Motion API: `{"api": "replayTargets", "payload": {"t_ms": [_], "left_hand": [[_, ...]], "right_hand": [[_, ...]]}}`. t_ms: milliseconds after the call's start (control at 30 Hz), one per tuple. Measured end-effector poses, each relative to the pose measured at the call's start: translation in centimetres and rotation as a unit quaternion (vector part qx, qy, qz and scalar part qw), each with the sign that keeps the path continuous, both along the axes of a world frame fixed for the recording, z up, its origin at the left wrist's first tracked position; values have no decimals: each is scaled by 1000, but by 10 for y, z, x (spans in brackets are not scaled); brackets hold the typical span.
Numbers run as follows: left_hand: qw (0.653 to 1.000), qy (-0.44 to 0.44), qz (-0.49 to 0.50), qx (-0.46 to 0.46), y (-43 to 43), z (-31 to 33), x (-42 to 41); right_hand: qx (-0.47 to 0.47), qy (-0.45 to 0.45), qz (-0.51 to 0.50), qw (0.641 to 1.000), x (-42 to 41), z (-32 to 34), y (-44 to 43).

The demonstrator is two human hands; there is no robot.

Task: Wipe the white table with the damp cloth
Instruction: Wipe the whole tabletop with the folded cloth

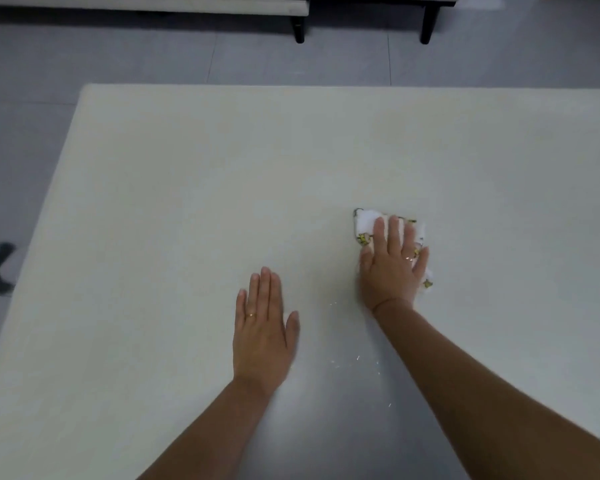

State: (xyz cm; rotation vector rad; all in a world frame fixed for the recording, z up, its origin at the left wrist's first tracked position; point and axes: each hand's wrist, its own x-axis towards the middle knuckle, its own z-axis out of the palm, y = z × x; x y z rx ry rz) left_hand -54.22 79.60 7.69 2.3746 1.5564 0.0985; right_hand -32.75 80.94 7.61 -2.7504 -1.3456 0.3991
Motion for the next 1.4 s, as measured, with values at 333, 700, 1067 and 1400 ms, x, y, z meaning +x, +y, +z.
{"api": "replayTargets", "payload": {"t_ms": [333,700,1067,1400], "left_hand": [[999,34,4,5,-1,-6,-2],[1000,1,9,0,-19,6,-2],[1000,9,-15,-16,-78,0,8],[1000,17,-17,-11,-79,-2,8]], "right_hand": [[-12,-10,202,979,-18,5,-62],[21,-20,283,959,-67,16,-110],[15,1,194,981,-94,14,-153],[-4,-5,36,999,-35,14,-180]]}}
